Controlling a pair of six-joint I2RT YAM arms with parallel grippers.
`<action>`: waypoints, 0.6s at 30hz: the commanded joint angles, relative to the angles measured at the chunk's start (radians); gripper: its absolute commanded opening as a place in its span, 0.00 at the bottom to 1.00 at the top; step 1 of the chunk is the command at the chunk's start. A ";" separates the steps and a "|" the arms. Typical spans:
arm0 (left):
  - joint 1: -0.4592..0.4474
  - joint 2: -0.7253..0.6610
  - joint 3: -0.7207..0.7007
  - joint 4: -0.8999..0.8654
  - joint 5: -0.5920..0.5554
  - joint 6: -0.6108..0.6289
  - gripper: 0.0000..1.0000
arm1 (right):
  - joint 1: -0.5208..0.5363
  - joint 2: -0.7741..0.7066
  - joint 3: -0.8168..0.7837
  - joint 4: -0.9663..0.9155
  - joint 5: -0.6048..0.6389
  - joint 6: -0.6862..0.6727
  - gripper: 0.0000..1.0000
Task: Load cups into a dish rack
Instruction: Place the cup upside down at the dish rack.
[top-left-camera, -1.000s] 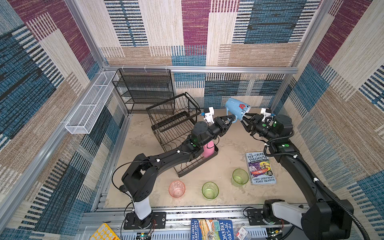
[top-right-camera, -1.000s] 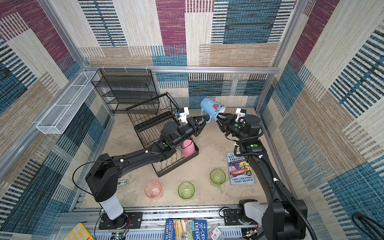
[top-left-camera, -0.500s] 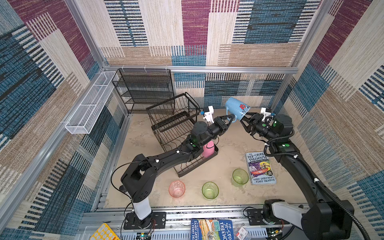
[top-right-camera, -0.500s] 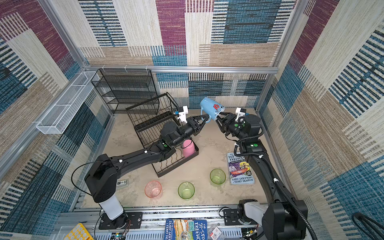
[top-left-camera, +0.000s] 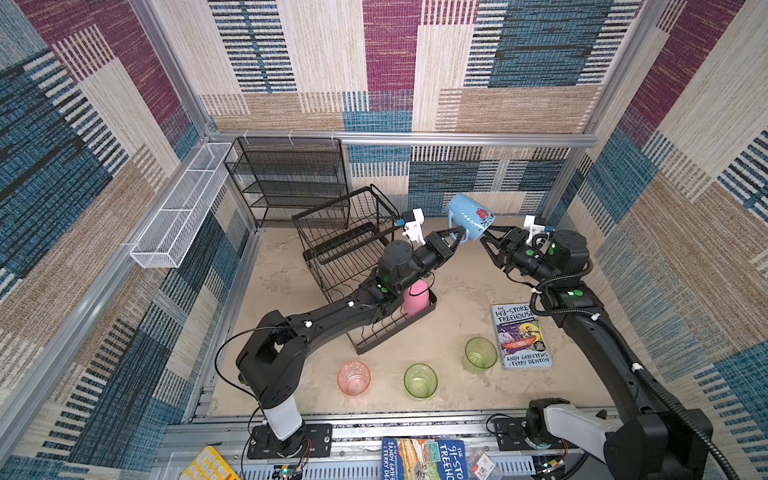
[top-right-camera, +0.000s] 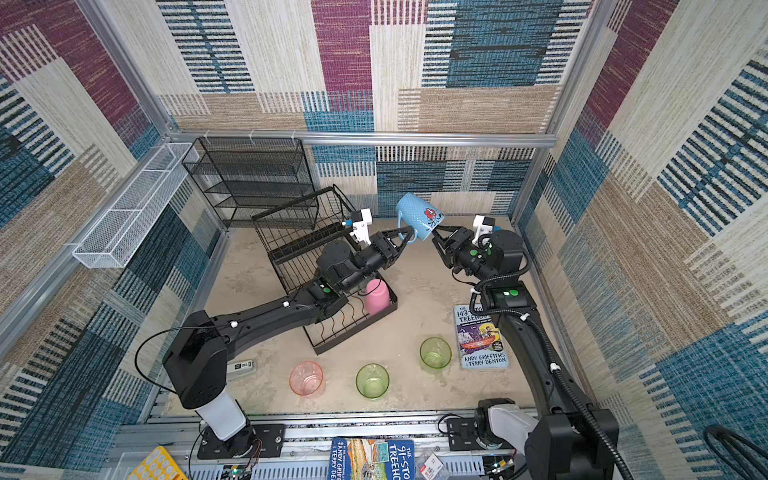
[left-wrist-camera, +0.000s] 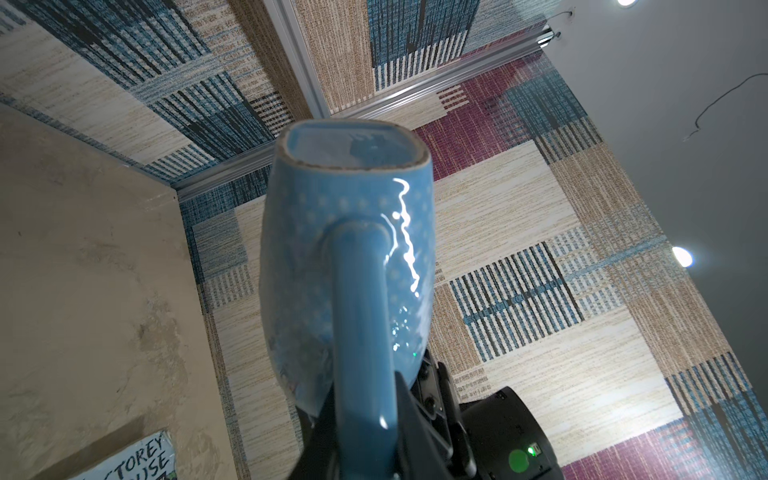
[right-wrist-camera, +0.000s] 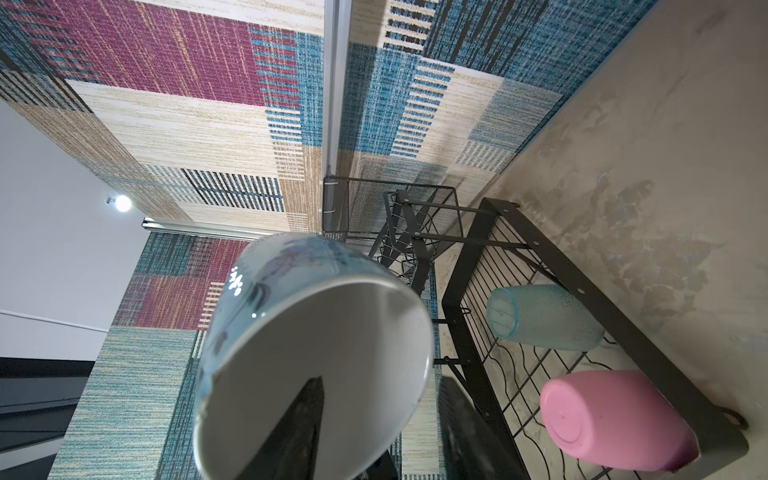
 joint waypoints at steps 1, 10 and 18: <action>0.003 -0.022 -0.007 0.055 -0.013 0.060 0.07 | 0.001 -0.011 0.001 -0.019 0.030 -0.044 0.48; 0.003 -0.103 -0.054 -0.024 -0.050 0.167 0.07 | 0.001 -0.043 0.009 -0.113 0.123 -0.163 0.48; 0.004 -0.208 -0.158 -0.092 -0.114 0.261 0.04 | 0.001 -0.078 0.009 -0.164 0.223 -0.255 0.48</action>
